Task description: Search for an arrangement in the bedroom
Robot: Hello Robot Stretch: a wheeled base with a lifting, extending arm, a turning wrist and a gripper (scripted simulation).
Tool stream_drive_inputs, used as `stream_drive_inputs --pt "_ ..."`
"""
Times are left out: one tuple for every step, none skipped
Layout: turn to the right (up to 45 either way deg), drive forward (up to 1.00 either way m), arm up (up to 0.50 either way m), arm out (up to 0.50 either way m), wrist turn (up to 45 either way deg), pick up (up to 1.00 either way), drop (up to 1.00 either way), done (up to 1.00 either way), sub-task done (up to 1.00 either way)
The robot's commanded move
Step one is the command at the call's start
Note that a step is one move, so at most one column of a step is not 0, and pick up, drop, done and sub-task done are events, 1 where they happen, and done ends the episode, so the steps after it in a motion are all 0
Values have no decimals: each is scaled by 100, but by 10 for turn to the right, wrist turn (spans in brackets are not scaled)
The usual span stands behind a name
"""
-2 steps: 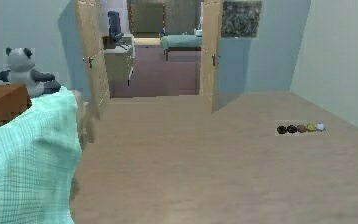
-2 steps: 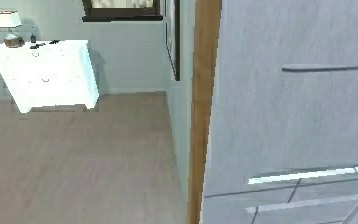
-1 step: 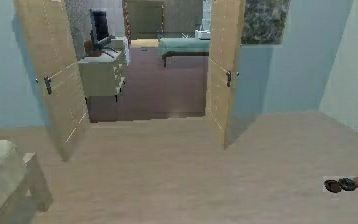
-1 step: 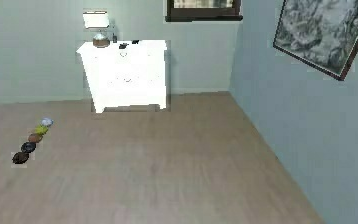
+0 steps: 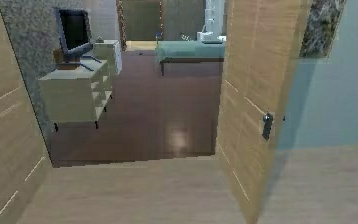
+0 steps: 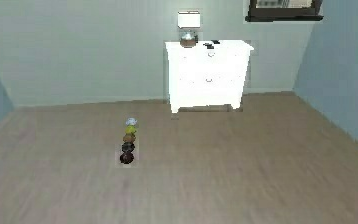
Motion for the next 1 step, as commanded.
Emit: stream_drive_inputs --pt "0 100 0 0 0 0 0 0 0"
